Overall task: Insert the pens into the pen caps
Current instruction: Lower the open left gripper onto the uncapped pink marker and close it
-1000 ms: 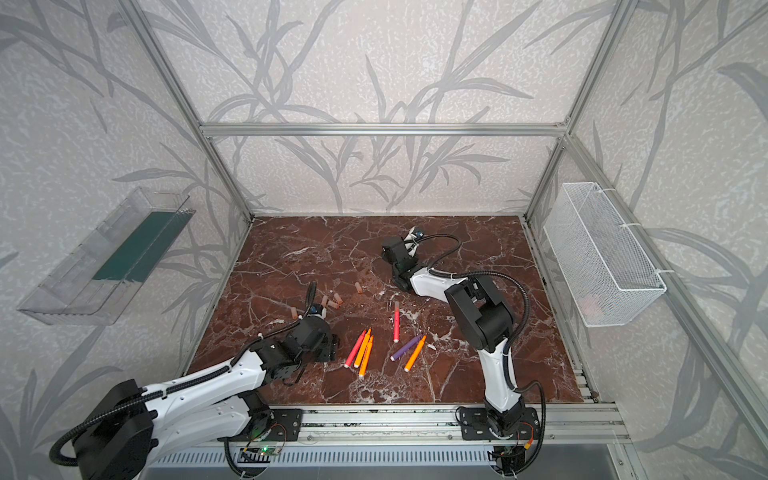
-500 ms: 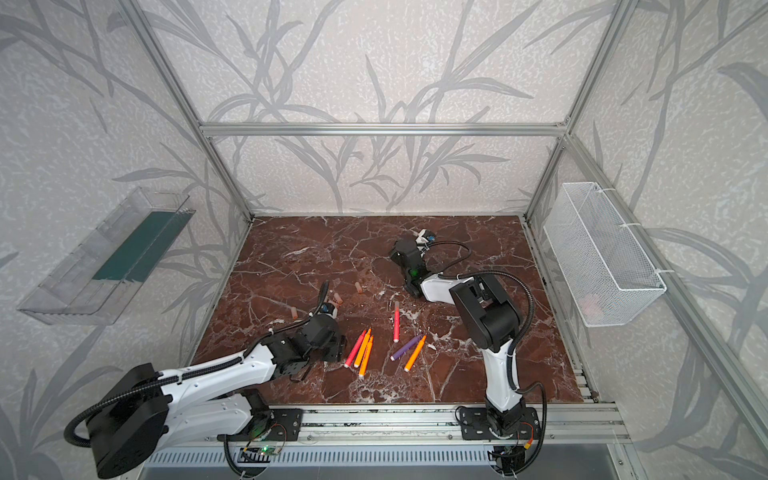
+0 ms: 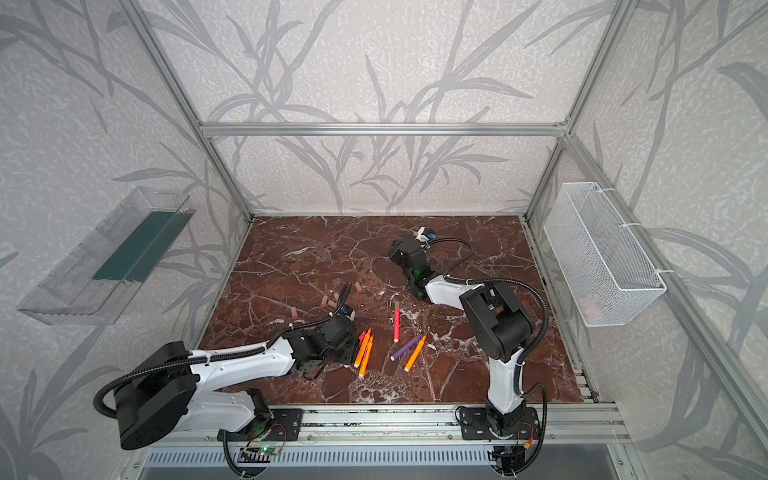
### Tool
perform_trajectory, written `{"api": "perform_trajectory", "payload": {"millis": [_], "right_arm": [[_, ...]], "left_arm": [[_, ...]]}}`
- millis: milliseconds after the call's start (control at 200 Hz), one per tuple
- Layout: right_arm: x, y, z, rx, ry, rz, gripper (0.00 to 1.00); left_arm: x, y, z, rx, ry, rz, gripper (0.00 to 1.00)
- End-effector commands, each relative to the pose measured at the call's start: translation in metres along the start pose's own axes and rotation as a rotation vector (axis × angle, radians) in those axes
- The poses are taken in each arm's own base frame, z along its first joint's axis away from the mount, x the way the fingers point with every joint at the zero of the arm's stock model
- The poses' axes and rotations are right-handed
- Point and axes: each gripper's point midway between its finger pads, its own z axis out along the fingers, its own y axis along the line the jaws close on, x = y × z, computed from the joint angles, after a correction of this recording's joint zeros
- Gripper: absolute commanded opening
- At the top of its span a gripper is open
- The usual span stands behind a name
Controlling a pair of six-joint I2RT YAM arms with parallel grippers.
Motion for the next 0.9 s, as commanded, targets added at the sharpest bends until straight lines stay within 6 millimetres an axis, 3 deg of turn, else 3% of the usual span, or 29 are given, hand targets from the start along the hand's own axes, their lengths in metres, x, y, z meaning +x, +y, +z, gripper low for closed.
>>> {"api": "perform_trajectory", "payload": {"millis": [0, 315, 355, 635, 780, 895], "right_arm": [[-0.014, 0.01, -0.017, -0.017, -0.022, -0.026, 0.61], [-0.021, -0.003, -0.045, 0.026, -0.025, -0.085, 0.6], [-0.029, 0.003, -0.053, 0.009, -0.039, -0.084, 0.6], [-0.03, -0.002, -0.068, 0.028, -0.025, -0.111, 0.6], [-0.029, -0.004, -0.071, 0.025, -0.024, -0.106, 0.6], [-0.029, -0.004, -0.073, 0.023, -0.021, -0.102, 0.6]], "left_arm": [[-0.002, 0.004, -0.002, -0.038, 0.0, 0.0, 0.61], [0.009, -0.001, -0.001, -0.042, 0.034, 0.034, 0.6], [0.011, 0.0, 0.0, -0.047, 0.041, 0.038, 0.6], [0.028, 0.003, 0.009, -0.096, 0.101, 0.064, 0.6], [0.033, 0.004, 0.014, -0.124, 0.122, 0.072, 0.54], [0.035, 0.004, 0.015, -0.129, 0.129, 0.076, 0.41]]}}
